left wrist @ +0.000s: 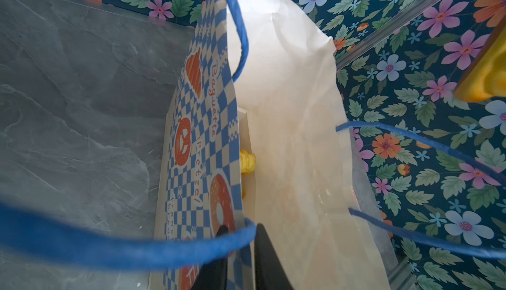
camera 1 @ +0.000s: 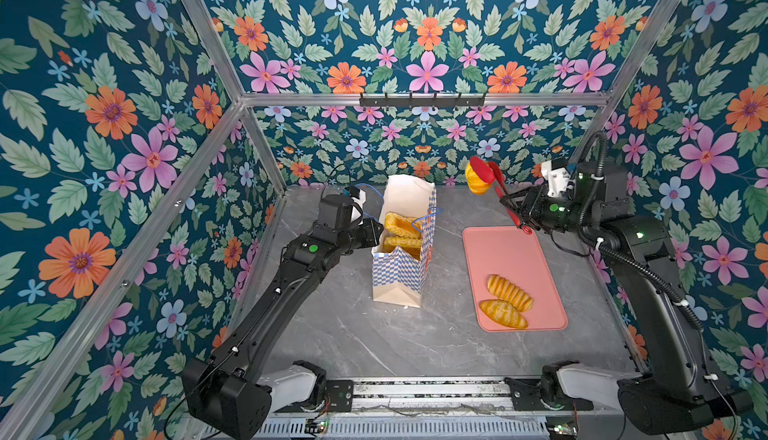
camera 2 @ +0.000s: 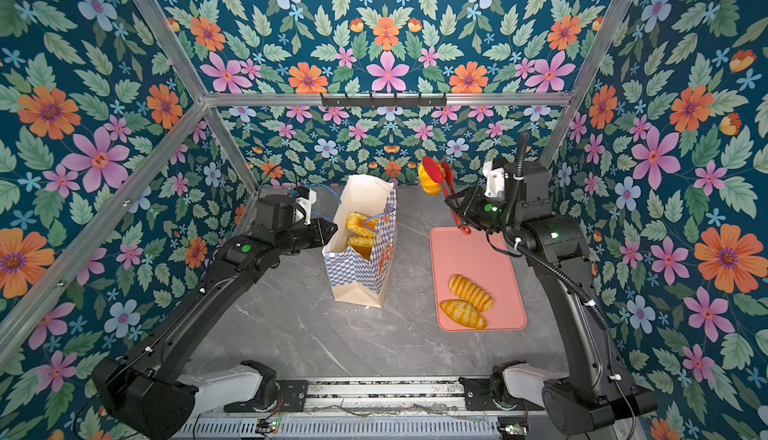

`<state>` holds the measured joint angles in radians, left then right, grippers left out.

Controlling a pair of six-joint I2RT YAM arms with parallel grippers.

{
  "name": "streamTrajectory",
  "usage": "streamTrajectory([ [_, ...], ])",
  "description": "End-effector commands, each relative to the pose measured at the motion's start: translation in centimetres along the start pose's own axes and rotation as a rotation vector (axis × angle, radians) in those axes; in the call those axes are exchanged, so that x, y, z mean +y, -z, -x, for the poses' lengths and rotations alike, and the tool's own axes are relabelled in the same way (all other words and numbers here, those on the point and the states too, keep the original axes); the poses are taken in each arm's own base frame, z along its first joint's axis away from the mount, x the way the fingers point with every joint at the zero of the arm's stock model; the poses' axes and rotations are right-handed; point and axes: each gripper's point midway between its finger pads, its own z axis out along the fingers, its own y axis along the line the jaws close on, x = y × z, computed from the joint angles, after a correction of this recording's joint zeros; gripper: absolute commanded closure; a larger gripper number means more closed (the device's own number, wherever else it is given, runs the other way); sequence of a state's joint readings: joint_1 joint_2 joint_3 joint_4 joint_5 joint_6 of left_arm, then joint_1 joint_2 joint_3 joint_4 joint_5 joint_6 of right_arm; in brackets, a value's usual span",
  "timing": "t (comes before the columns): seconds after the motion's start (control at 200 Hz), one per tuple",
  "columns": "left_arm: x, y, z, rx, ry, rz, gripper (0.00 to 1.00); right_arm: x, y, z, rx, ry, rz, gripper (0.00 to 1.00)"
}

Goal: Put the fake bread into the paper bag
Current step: 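Lift the striped bun with the right gripper's tongs and carry it over the bag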

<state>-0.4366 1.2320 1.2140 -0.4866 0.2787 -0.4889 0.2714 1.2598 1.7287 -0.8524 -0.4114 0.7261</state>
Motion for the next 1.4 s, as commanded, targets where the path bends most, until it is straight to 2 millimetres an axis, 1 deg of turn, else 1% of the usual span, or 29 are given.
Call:
streamTrajectory([
  [0.0,0.0,-0.2,0.4,-0.016,-0.008,0.006,0.82,3.6,-1.0,0.7,-0.026,0.066,0.082,0.68],
  [0.06,-0.1,-0.3,0.4,-0.015,-0.006,0.007,0.84,5.5,-1.8,0.1,-0.004,0.099,0.115,0.68],
  [0.185,-0.1,-0.3,0.5,-0.018,-0.003,0.008,0.87,8.5,-4.5,-1.4,0.060,0.154,0.152,0.68],
  [0.26,-0.1,-0.2,0.5,-0.020,-0.002,0.007,0.89,9.7,-6.2,-2.4,0.092,0.187,0.153,0.68],
  [0.38,0.0,-0.2,0.4,-0.022,-0.001,0.013,0.92,10.6,-8.4,-3.8,0.130,0.229,0.132,0.68],
  [0.465,0.1,-0.3,0.2,-0.016,0.000,0.013,0.94,10.4,-9.9,-4.4,0.150,0.238,0.109,0.68],
  [0.51,0.2,-0.4,0.1,-0.014,0.002,0.015,0.95,10.5,-10.0,-4.6,0.156,0.237,0.111,0.68],
  [0.52,0.2,-0.4,0.1,-0.014,0.002,0.016,0.95,9.9,-11.1,-4.9,0.172,0.233,0.091,0.68],
  [0.535,0.3,-0.4,0.0,-0.014,0.003,0.017,0.95,9.6,-11.7,-5.1,0.182,0.231,0.081,0.68],
  [0.675,0.4,-0.5,0.0,-0.019,0.007,0.019,0.99,8.1,-12.8,-5.9,0.200,0.229,0.029,0.68],
  [0.955,0.4,-0.5,0.0,-0.025,0.008,0.018,1.00,5.4,-13.8,-7.3,0.236,0.235,-0.042,0.65],
  [1.12,0.4,-0.5,0.0,-0.026,0.010,0.018,1.00,4.1,-14.2,-7.9,0.251,0.237,-0.077,0.63],
  [1.355,0.4,-0.3,0.1,-0.033,0.014,0.018,0.98,3.2,-14.5,-8.3,0.261,0.242,-0.104,0.59],
  [1.365,0.4,-0.3,0.1,-0.034,0.014,0.017,0.98,3.8,-13.5,-7.9,0.243,0.245,-0.087,0.59],
  [1.395,0.4,-0.2,0.1,-0.037,0.015,0.015,0.98,4.0,-13.1,-7.8,0.239,0.246,-0.083,0.58],
])
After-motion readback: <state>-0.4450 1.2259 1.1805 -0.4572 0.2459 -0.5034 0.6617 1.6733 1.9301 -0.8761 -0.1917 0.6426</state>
